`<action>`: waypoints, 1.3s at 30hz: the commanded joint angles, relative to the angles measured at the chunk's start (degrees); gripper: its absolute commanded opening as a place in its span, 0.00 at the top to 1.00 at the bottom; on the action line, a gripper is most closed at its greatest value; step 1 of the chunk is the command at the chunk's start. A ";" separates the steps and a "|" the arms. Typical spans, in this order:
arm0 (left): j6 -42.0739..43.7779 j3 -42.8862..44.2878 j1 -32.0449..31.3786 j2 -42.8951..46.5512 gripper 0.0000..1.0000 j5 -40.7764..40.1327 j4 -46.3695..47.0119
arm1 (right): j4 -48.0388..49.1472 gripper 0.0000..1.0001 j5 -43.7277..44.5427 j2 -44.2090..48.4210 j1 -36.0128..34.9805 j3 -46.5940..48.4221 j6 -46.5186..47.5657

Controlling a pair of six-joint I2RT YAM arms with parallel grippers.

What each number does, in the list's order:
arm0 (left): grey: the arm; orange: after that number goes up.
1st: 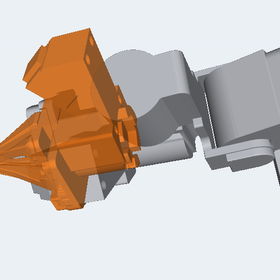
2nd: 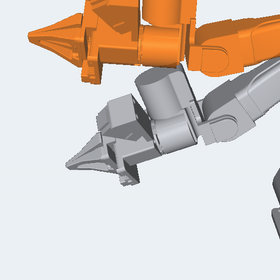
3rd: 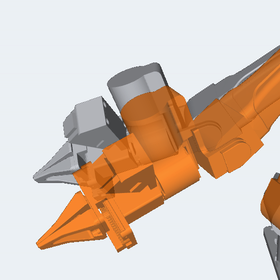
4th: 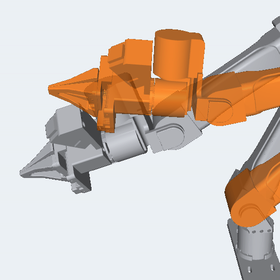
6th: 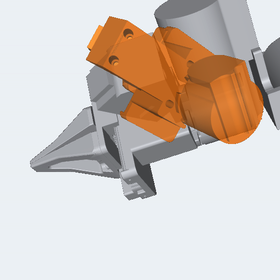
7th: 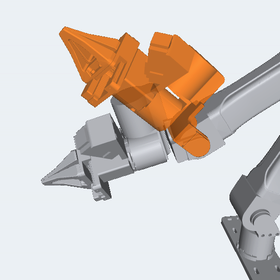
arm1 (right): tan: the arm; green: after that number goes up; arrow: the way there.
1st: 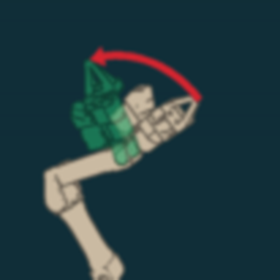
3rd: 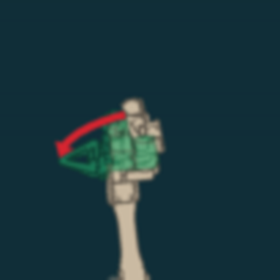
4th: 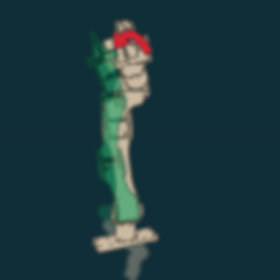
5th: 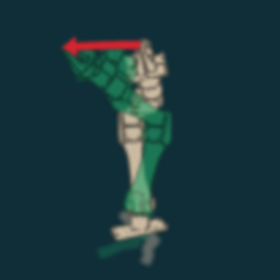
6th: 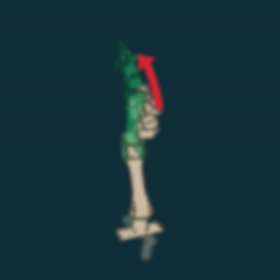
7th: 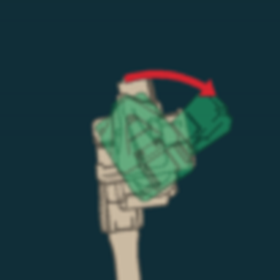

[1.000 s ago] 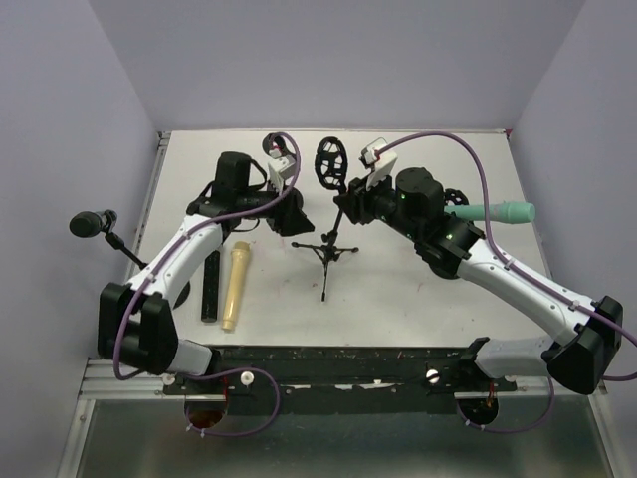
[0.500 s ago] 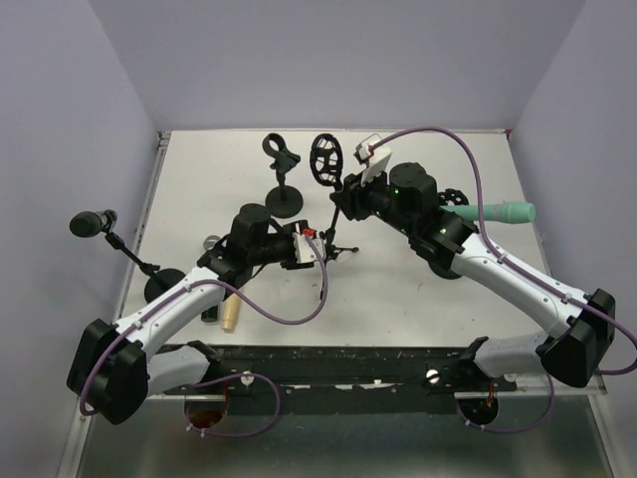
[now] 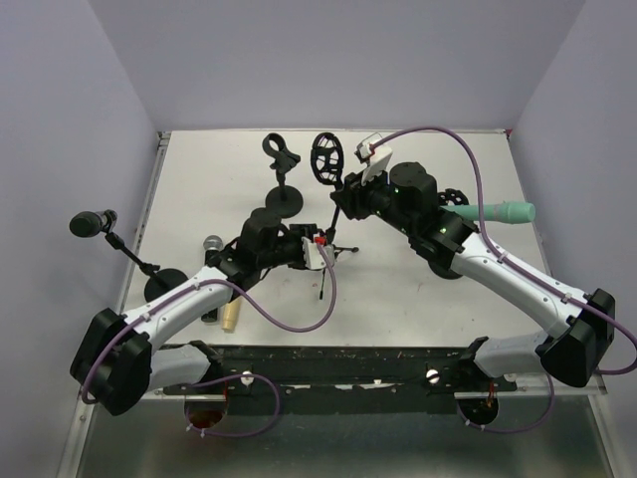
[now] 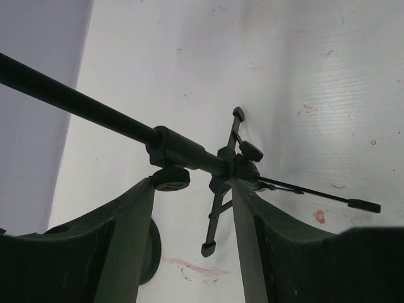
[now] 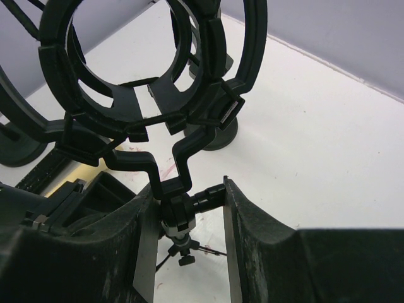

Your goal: Remove the microphone from the stand

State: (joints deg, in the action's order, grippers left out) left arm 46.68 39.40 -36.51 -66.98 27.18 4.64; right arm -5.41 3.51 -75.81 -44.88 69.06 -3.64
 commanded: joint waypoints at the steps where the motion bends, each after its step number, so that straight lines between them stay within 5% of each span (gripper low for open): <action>1: -0.18 1.38 -0.23 -1.40 0.41 -0.73 -1.74 | -1.89 0.99 -0.96 -0.65 0.50 1.08 -2.34; 15: -2.81 4.20 -0.23 -6.15 0.45 -0.54 -11.76 | -1.89 0.99 -1.05 -1.09 1.03 0.99 -2.95; 26: -11.77 3.22 0.39 6.77 0.38 -2.40 -5.88 | -1.80 0.99 -1.66 -1.27 1.29 1.08 -3.57; 39: -12.05 7.98 0.30 -2.27 0.38 1.83 -9.13 | -1.80 0.99 -1.75 -1.62 1.55 1.69 -3.65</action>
State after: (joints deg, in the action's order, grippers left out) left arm 33.76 47.29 -36.38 -67.22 27.68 -2.79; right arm -5.39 3.07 -76.36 -43.77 69.52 -5.08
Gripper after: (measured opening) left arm 0.624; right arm 0.456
